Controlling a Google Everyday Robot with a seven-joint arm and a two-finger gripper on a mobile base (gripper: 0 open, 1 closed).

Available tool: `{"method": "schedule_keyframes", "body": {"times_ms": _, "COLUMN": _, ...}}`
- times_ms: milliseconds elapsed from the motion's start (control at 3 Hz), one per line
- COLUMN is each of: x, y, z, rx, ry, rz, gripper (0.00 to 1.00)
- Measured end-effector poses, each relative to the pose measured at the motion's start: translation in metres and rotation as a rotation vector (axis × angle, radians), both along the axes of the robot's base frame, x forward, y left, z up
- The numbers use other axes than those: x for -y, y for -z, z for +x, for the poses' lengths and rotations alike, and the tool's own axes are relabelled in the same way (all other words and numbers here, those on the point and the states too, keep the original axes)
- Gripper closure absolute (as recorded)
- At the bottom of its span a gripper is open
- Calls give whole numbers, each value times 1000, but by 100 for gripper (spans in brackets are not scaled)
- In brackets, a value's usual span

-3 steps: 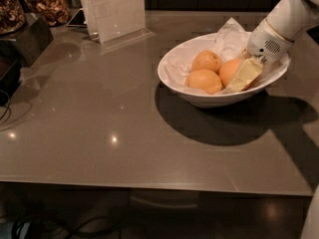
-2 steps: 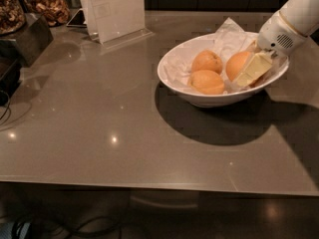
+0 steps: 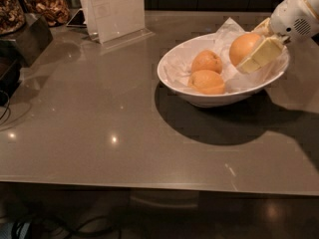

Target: Pick orange from white bowl

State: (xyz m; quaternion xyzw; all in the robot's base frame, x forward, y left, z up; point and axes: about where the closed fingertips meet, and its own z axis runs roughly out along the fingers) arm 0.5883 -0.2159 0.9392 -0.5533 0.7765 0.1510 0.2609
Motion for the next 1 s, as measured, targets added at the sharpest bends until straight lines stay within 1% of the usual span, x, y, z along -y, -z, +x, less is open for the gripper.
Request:
{"method": "schedule_keyframes", "body": {"times_ms": 333, "x": -20, "y": -19, "z": -3, "rx": 33, "ry": -92, "rz": 146, "gripper": 100}}
{"method": "schedule_keyframes", "body": {"times_ms": 667, "x": -32, "y": -46, "z": -18, "rx": 73, "ry": -165, "rz": 291, "gripper": 100}}
{"method": "schedule_keyframes", "body": {"times_ms": 1000, "x": -37, "y": -48, "z": -15, "rx": 80, "ry": -165, "rz": 307, "gripper": 100}}
